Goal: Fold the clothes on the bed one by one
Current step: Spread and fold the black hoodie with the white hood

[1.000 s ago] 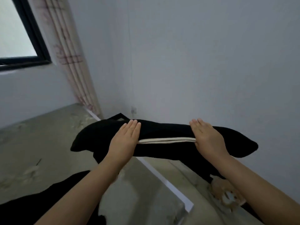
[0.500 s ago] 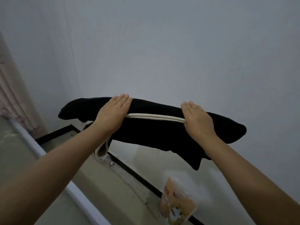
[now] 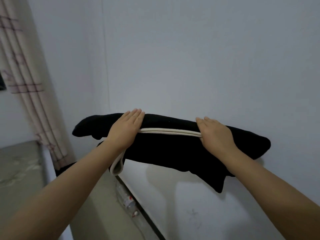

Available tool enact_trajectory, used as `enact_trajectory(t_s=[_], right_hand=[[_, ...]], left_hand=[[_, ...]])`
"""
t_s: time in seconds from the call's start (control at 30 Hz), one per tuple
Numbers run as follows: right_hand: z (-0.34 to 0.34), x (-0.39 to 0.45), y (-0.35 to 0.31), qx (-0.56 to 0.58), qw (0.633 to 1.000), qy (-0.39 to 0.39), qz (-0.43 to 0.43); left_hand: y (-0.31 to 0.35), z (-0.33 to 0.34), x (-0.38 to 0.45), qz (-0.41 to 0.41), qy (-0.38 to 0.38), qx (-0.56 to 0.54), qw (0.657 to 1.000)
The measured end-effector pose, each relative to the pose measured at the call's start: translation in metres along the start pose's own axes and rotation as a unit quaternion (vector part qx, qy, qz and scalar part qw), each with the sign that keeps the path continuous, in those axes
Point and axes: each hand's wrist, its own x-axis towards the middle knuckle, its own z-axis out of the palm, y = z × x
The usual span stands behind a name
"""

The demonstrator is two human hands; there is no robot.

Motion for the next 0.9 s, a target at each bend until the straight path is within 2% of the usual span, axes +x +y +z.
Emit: enact_trajectory(t_s=[0.17,0.33,0.43,0.6,0.7,0.77,0.83,0.9], right_hand=[[0.044,0.088,-0.03,0.062,0.994,0.036,-0.084],[0.11,0.171,-0.088,0.155,0.974,-0.005,-0.165],[0.14,0.217,-0.134,0.194,0.958,0.0,-0.213],[0.178,0.287,-0.204,0.227,0.935,0.014,-0.273],[0.2,0.324,-0.254,0.247,0.902,0.092,-0.341],[0.211,0.348,-0.294,0.266,0.884,0.117,-0.366],[0.222,0.367,-0.336,0.289,0.866,0.113,-0.392],[0.235,0.385,-0.381,0.296,0.863,0.049,-0.406]], left_hand=[[-0.068,0.018,0.024,-0.073,-0.037,0.073,0.994],[-0.137,0.036,0.011,-0.164,-0.081,0.127,0.975],[-0.178,0.044,0.0,-0.222,-0.122,0.171,0.952],[-0.239,0.06,-0.01,-0.302,-0.137,0.212,0.919],[-0.273,0.07,-0.021,-0.344,-0.168,0.237,0.893],[-0.302,0.076,-0.035,-0.368,-0.188,0.251,0.875],[-0.33,0.08,-0.047,-0.388,-0.202,0.262,0.86],[-0.361,0.086,-0.059,-0.413,-0.222,0.279,0.838]])
